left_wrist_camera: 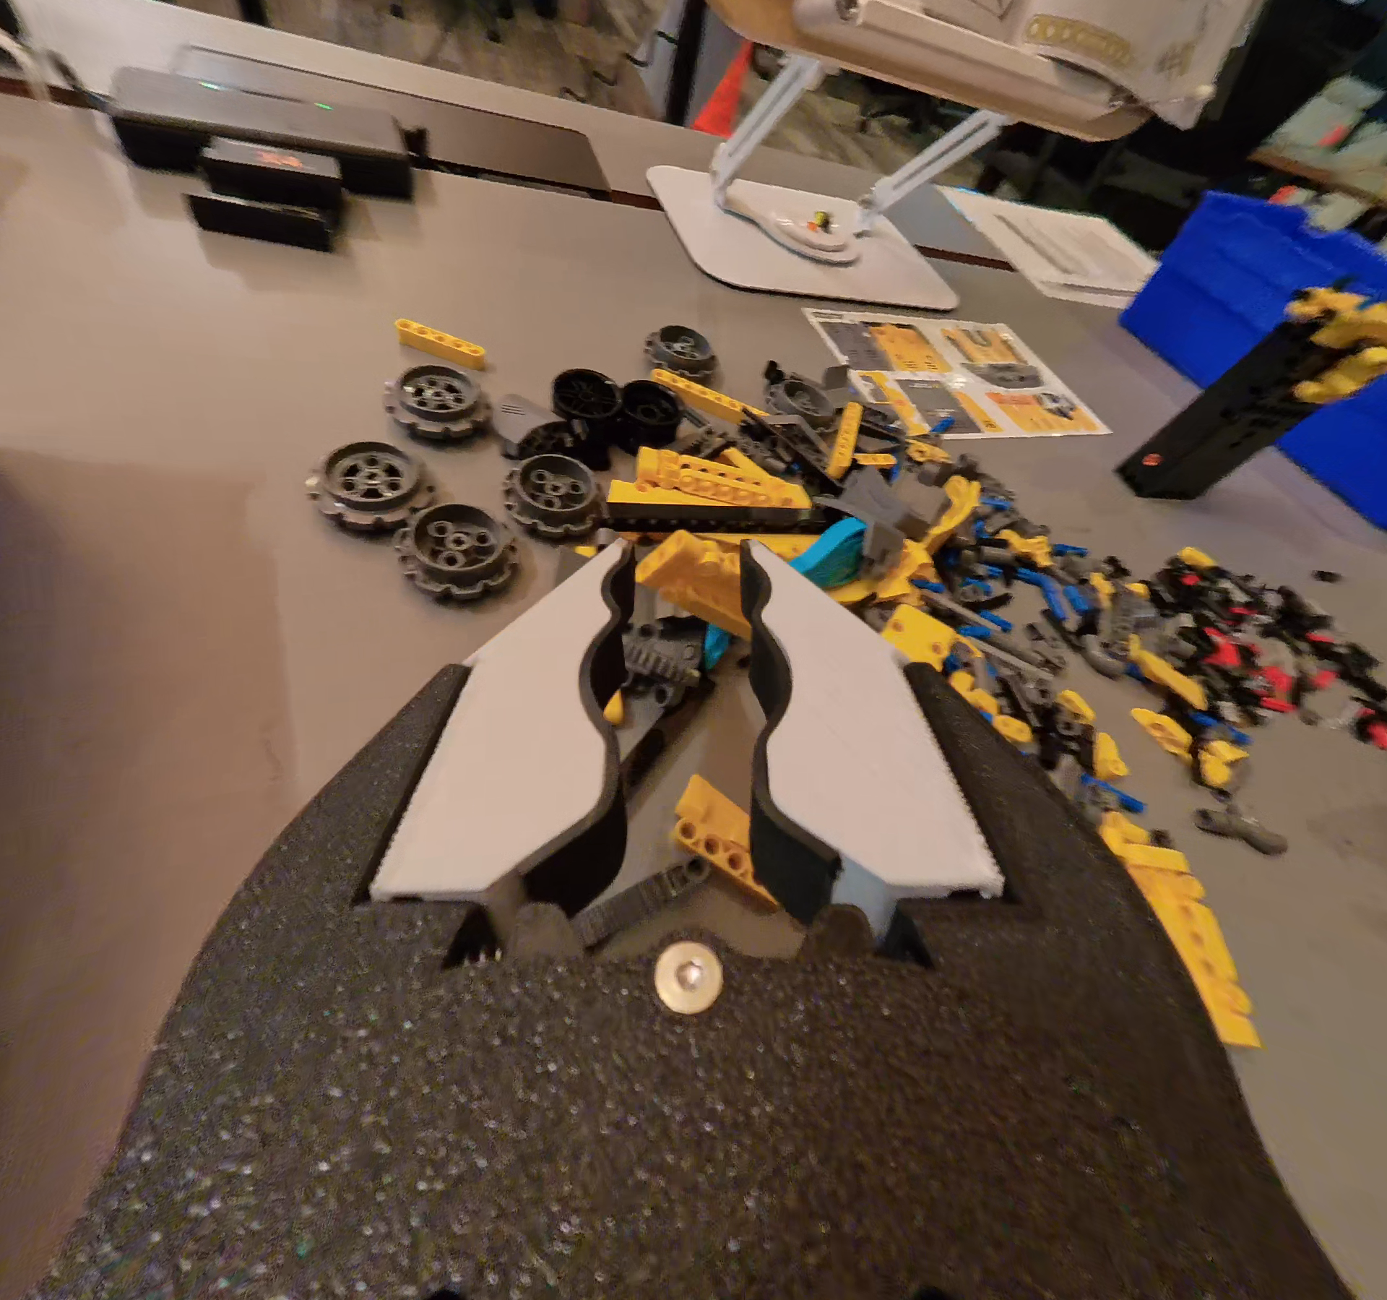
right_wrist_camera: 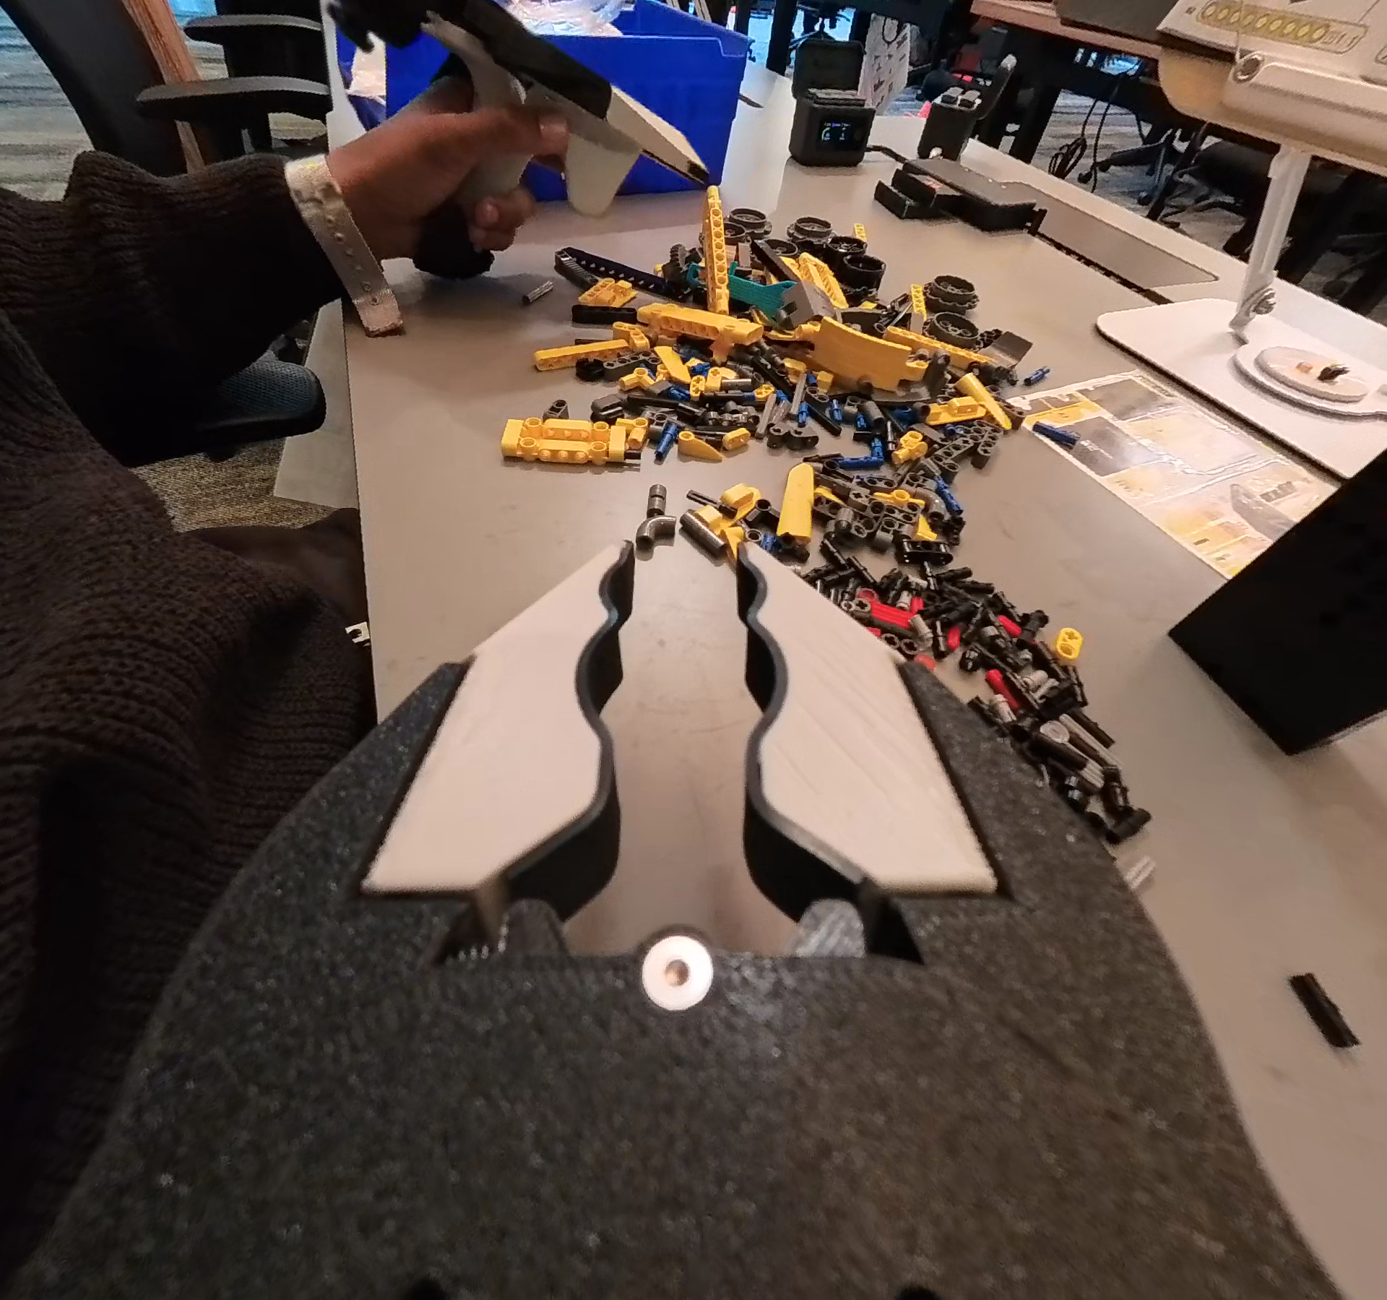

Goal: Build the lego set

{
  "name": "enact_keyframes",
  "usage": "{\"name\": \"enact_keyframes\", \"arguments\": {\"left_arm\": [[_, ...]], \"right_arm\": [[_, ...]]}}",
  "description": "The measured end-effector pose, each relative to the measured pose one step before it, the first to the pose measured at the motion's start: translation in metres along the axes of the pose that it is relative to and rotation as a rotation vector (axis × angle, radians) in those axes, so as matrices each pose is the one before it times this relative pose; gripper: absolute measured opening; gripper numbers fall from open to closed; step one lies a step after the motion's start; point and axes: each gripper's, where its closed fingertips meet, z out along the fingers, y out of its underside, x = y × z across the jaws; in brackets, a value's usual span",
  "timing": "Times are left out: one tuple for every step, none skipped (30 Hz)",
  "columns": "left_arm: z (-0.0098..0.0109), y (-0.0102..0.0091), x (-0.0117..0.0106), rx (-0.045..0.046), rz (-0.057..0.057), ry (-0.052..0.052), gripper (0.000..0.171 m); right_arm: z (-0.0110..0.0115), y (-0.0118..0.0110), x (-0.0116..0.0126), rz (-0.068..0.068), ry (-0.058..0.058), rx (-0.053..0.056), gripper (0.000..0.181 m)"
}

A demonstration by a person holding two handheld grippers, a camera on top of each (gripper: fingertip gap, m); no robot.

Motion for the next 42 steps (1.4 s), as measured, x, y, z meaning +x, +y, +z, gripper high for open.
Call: {"name": "enact_keyframes", "arguments": {"left_arm": [[-0.00192, -0.00037, -0.00268, 0.00434, 0.0229, -0.0335, 0.028], [-0.00212, -0.00048, -0.00042, 0.00243, 0.0244, -0.0237, 0.027], [-0.0027, -0.00122, 0.00137, 0.00498, 0.0215, -0.0153, 0.027], [-0.00303, -0.00157, 0.00343, 0.00732, 0.0164, -0.0033, 0.027], [-0.00331, -0.00118, 0.00536, 0.00535, 0.0084, 0.0095, 0.027], [-0.00349, 0.00033, 0.0055, -0.00227, 0.0001, 0.0119, 0.027], [-0.00409, 0.00224, 0.00457, -0.00955, -0.0053, 0.0078, 0.027], [-0.00472, 0.00341, 0.0045, -0.00949, -0.0079, 0.0098, 0.027], [-0.00547, 0.00432, 0.00545, -0.00674, -0.0098, 0.0162, 0.027], [-0.00545, 0.00504, 0.007, -0.00662, -0.0104, 0.0258, 0.027], [-0.0047, 0.00609, 0.00817, -0.01011, -0.0071, 0.0322, 0.027], [-0.00362, 0.00663, 0.00867, -0.0146, 0.0029, 0.0336, 0.027], [-0.00245, 0.00664, 0.0086, -0.01918, 0.0169, 0.0314, 0.027], [-0.00148, 0.00628, 0.00828, -0.02449, 0.0316, 0.03, 0.027], [-0.00062, 0.00578, 0.00796, -0.02869, 0.0409, 0.0289, 0.028], [0.00011, 0.00454, 0.00918, -0.02844, 0.0417, 0.0419, 0.028], [0.0007, 0.00354, 0.00982, -0.02732, 0.0334, 0.0533, 0.028], [0.00153, 0.00217, 0.00824, -0.02295, 0.0249, 0.0531, 0.029], [0.00247, 0.00105, 0.00688, -0.01671, 0.0183, 0.0541, 0.029], [0.003, 0.00088, 0.00565, -0.01938, 0.0133, 0.0551, 0.029], [0.00372, 0.00034, 0.00524, -0.02, 0.0076, 0.0598, 0.029], [0.00409, 0.00015, 0.00495, -0.02062, 0.0033, 0.0626, 0.029], [0.00398, 0.00105, 0.00255, -0.02696, 0.0052, 0.05, 0.029], [0.00375, 0.00084, -0.00108, -0.0258, -0.0009, 0.0281, 0.029], [0.00372, 0.00023, -0.00301, -0.02152, -0.0107, 0.012, 0.029], [0.00313, -0.00034, -0.00369, -0.02183, -0.0183, 0.0008, 0.029], [0.00227, -0.00205, -0.00297, -0.01226, -0.0154, -0.0061, 0.029], [0.00151, -0.00394, -0.00172, 0.00435, -0.0054, -0.0097, 0.029], [0.00117, -0.00408, -0.00178, 0.01054, -0.001, -0.0184, 0.029], [0.0011, -0.00272, -0.00177, 0.00683, 0.0012, -0.026, 0.029], [0.00122, -0.00119, -0.00085, 0.00644, 0.0065, -0.0262, 0.029], [0.0015, 0.00051, -0.0005, 0.00469, 0.0079, -0.0268, 0.029], [0.00177, 0.00179, -0.00067, 0.00251, 0.006, -0.0291, 0.029], [0.00192, 0.00225, 0.00009, 0.00155, 0.0029, -0.0239, 0.029], [0.00199, 0.0017, 0.00091, 0.00349, -0.0012, -0.0197, 0.029], [0.00171, 0.00054, 0.00081, 0.00884, -0.0055, -0.0204, 0.029], [0.00135, -0.00088, 0.00096, 0.01347, -0.0099, -0.0185, 0.029], [0.00117, -0.00206, 0.00191, 0.01658, -0.0103, -0.0114, 0.029], [0.00093, -0.00247, 0.00177, 0.01631, -0.0062, -0.0071, 0.029], [0.00104, -0.00185, 0.00024, 0.01016, -0.001, -0.0072, 0.029], [0.00139, -0.00061, -0.0008, -0.00069, 0.0052, -0.0015, 0.029], [0.00178, 0.00029, -0.00142, -0.00886, 0.0097, 0.0114, 0.029]], "right_arm": [[0.00018, 0.00008, 0.00022, 0.0015, -0.0002, -0.0009, 0.027], [0.00009, -0.00006, 0.00059, 0.0, 0.002, 0.0005, 0.027], [0.00027, -0.00007, 0.00057, -0.0001, 0.0029, 0.0, 0.027], [0.0006, 0.00053, 0.00056, 0.0019, 0.0024, -0.005, 0.027], [0.00126, 0.00159, 0.00143, 0.002, 0.0098, -0.0124, 0.027], [0.00185, 0.00239, 0.00341, -0.0004, 0.0282, -0.0202, 0.027], [0.00229, 0.00273, 0.00405, -0.0021, 0.0401, -0.0236, 0.023], [0.0027, 0.00182, 0.00162, 0.0, 0.0254, -0.0187, 0.017], [0.00295, -0.0003, -0.00192, 0.0058, -0.0011, -0.0072, 0.016], [0.00315, -0.00202, -0.00396, 0.013, -0.0195, 0.0023, 0.016], [0.00351, -0.00281, -0.00392, 0.0184, -0.0257, 0.006, 0.016], [0.00408, -0.0028, -0.00285, 0.0211, -0.0246, 0.0055, 0.016], [0.00483, -0.00243, -0.00196, 0.0207, -0.023, 0.0025, 0.016], [0.00568, -0.00214, -0.0013, 0.018, -0.0212, -0.0016, 0.016], [0.00633, -0.00211, -0.00038, 0.0142, -0.0175, -0.0057, 0.016], [0.00712, -0.00295, -0.00026, 0.0099, -0.0168, -0.0055, 0.016], [0.00755, -0.0038, -0.0008, 0.0073, -0.0196, -0.004, 0.016], [0.00771, -0.00387, -0.00091, 0.008, -0.02, -0.0075, 0.016], [0.00784, -0.00297, -0.00127, 0.0091, -0.0225, -0.0133, 0.016], [0.0074, -0.00184, -0.00147, 0.0093, -0.023, -0.0195, 0.017], [0.0069, -0.00081, -0.00031, 0.0084, -0.0155, -0.0241, 0.017], [0.00602, -0.0004, 0.0013, 0.006, -0.0036, -0.0242, 0.017], [0.00514, -0.00016, 0.00255, 0.0036, 0.0075, -0.0216, 0.017], [0.00373, -0.0003, 0.00336, 0.0028, 0.0144, -0.0167, 0.017], [0.00252, -0.00125, 0.00385, 0.0036, 0.0171, -0.0076, 0.018], [0.00127, -0.00223, 0.00388, 0.0036, 0.0166, 0.0021, 0.019], [0.00038, -0.00329, 0.00378, 0.002, 0.0146, 0.0095, 0.019], [-0.00024, -0.00387, 0.00308, -0.0001, 0.0101, 0.0156, 0.019], [-0.00075, -0.00377, 0.00212, -0.002, 0.0048, 0.0188, 0.019], [-0.00124, -0.00288, 0.00104, -0.005, -0.0001, 0.0197, 0.02], [-0.00173, -0.00134, -0.00025, -0.0101, -0.0062, 0.0216, 0.02], [-0.00206, 0.00076, -0.00049, -0.0139, -0.0072, 0.0204, 0.02], [-0.0023, 0.00307, 0.00019, -0.0149, -0.0022, 0.0125, 0.02], [-0.00258, 0.0048, 0.00055, -0.0134, -0.0006, 0.002, 0.02], [-0.00284, 0.00432, 0.00015, -0.007, -0.0012, -0.0057, 0.02], [-0.00315, 0.00161, -0.00084, -0.001, -0.0031, -0.0013, 0.02], [-0.00333, -0.00208, -0.00206, -0.0001, -0.0061, 0.0135, 0.021], [-0.00307, -0.00407, -0.0024, -0.0005, -0.0065, 0.0232, 0.021], [-0.00243, -0.00417, -0.0016, 0.0014, -0.0052, 0.0224, 0.021], [-0.00111, -0.00307, -0.00103, 0.005, -0.0063, 0.0169, 0.021], [0.00052, -0.0013, -0.00047, 0.0096, -0.0095, 0.0086, 0.021], [0.00221, 0.00082, 0.00057, 0.0137, -0.011, -0.002, 0.021]]}}
